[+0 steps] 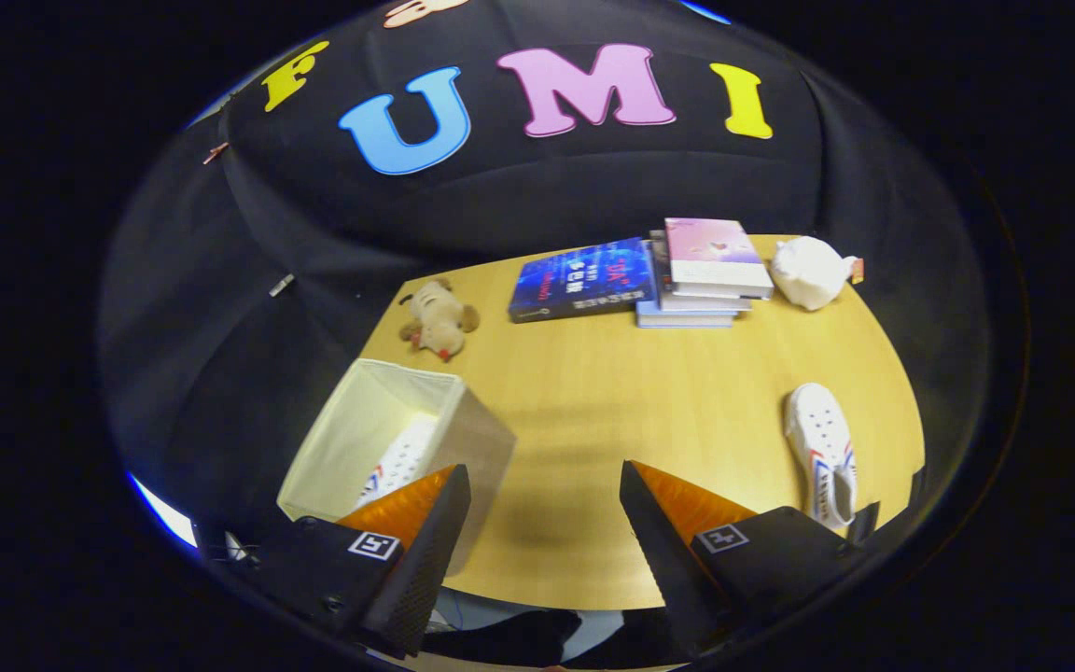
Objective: Open the storage box then place both shoes into the box .Put the left shoe in first, then the right shoe, with the right side of both shoes facing outward in a uniform manner.
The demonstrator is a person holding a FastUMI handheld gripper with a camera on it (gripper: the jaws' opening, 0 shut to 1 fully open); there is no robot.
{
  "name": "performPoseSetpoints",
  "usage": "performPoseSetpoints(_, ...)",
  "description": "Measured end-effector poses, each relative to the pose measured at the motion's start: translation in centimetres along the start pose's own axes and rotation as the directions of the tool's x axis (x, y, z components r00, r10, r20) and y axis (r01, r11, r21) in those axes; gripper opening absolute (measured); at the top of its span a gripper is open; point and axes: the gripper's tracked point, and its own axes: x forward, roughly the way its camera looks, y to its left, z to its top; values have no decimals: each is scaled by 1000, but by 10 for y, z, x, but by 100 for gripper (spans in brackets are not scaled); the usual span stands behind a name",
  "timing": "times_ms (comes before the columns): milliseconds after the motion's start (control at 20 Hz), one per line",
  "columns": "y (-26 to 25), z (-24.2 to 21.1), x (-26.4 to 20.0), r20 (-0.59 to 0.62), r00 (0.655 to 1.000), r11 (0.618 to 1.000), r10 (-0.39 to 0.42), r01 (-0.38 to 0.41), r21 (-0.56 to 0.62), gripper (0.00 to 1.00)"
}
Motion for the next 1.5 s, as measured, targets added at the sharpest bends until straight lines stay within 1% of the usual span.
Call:
performPoseSetpoints(250, -120, -18, -9, -24, 990, 990, -137, 138, 21, 99)
performPoseSetpoints(350, -157, -28, -17, -43, 983, 983, -180, 181, 17, 99)
performPoseSetpoints(500, -210, -43, -16, -76, 970, 973, -231, 230, -17, 99)
performPoseSetpoints(700, -263, -64, -6, -142, 958, 968, -250, 242, -72, 99)
performPoseSetpoints(1050, -336, -90, 27, -263, 925, 962, -274, 267, -61, 99)
performPoseSetpoints(1200, -338, -97, 47, -297, 924, 970, -240, 244, -26, 98)
performPoseSetpoints(1300, -334, -104, 59, -316, 927, 976, -203, 218, 12, 96)
performPoseSetpoints(1400, -332, -104, 70, -317, 930, 978, -185, 205, 29, 82)
performPoseSetpoints(1500, -331, -100, 78, -306, 937, 980, -171, 193, 44, 63)
